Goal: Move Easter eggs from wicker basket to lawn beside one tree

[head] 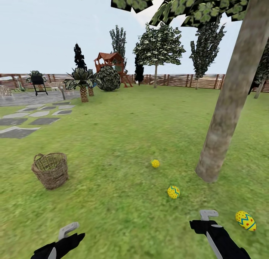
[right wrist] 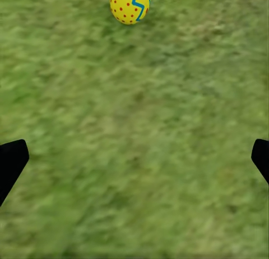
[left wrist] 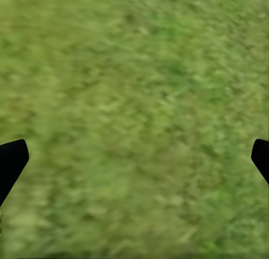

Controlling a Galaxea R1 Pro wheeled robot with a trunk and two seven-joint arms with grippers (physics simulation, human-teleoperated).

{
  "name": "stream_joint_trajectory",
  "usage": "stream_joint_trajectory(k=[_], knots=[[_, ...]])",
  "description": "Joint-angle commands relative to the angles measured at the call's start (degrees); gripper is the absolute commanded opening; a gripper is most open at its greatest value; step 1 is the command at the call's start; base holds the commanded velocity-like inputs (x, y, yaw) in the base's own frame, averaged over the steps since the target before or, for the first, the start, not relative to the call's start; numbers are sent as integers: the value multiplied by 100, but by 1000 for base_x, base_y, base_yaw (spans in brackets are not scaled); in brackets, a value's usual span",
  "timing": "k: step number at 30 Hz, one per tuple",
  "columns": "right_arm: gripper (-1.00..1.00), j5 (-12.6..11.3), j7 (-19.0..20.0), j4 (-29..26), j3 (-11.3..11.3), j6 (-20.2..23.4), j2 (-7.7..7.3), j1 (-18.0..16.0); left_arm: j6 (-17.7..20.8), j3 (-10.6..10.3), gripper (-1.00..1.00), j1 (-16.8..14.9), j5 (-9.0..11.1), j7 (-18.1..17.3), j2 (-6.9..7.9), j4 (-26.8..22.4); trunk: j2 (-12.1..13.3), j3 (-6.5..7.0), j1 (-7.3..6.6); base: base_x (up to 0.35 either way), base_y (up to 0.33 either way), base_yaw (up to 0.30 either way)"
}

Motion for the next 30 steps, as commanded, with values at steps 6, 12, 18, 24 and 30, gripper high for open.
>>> stream_joint_trajectory(k=[6,12,18,24,30], knots=[[100,24,7,-10,-8,33,3,-2,56,31,100,-4,43,236,-5,-7,239,102,-133,-19,0,0],[100,22,7,-10,-8,33,10,-2,56,31,100,-4,46,265,-4,-7,479,210,-264,-246,0,0],[100,23,7,-4,-8,33,23,-2,56,31,100,-4,47,267,-4,-8,720,317,-396,-69,0,0],[100,22,7,-2,-8,33,29,-2,56,27,100,-4,46,267,-8,-7,960,425,-528,-4,0,0],[100,22,7,-1,0,33,29,-2,56,20,100,-4,44,267,-12,-7,1201,533,-660,0,0,0]])
